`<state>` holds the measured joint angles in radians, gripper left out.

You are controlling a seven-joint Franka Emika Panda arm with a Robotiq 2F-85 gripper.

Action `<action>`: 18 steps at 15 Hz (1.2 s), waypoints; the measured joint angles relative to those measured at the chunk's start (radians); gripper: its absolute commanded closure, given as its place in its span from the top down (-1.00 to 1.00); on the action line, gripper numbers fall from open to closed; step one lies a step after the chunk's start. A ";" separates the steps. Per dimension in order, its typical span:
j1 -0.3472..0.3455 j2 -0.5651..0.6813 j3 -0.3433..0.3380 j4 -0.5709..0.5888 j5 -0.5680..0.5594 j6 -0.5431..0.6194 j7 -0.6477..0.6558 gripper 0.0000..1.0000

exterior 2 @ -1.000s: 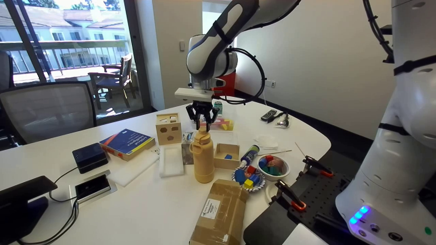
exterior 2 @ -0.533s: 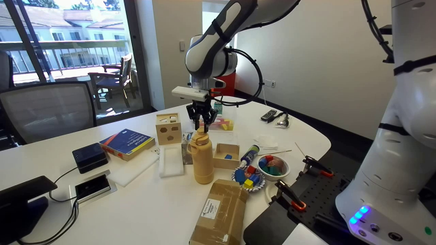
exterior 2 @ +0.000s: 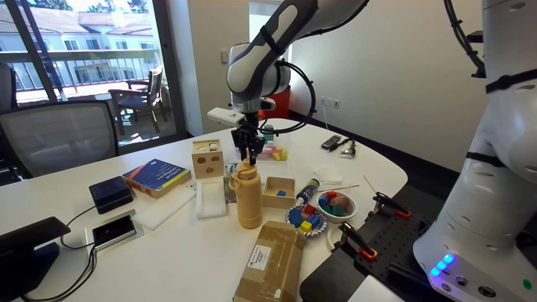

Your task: Twist the bottle on the table

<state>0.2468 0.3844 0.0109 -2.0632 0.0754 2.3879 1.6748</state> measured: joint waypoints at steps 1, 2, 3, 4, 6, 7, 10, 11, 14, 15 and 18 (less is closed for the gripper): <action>0.004 0.000 -0.001 0.000 -0.021 -0.004 0.041 -0.64; 0.009 0.000 -0.001 0.000 -0.036 -0.010 0.078 -0.64; 0.013 0.000 -0.001 0.001 -0.043 -0.015 0.102 0.31; 0.015 0.000 0.000 0.001 -0.049 -0.019 0.121 0.41; 0.015 0.017 0.002 -0.006 -0.052 -0.021 0.142 0.65; 0.015 0.044 0.003 -0.010 -0.053 -0.014 0.145 0.83; 0.018 0.096 0.004 0.003 -0.054 0.014 0.146 1.00; 0.021 0.095 0.003 0.002 -0.055 0.014 0.146 1.00; 0.034 0.092 0.001 -0.001 -0.078 0.014 0.160 1.00; 0.040 0.091 -0.002 -0.003 -0.090 0.014 0.167 1.00; 0.056 0.079 -0.009 -0.017 -0.135 0.016 0.212 1.00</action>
<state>0.3025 0.4633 0.0020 -2.0801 -0.0596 2.4039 1.8867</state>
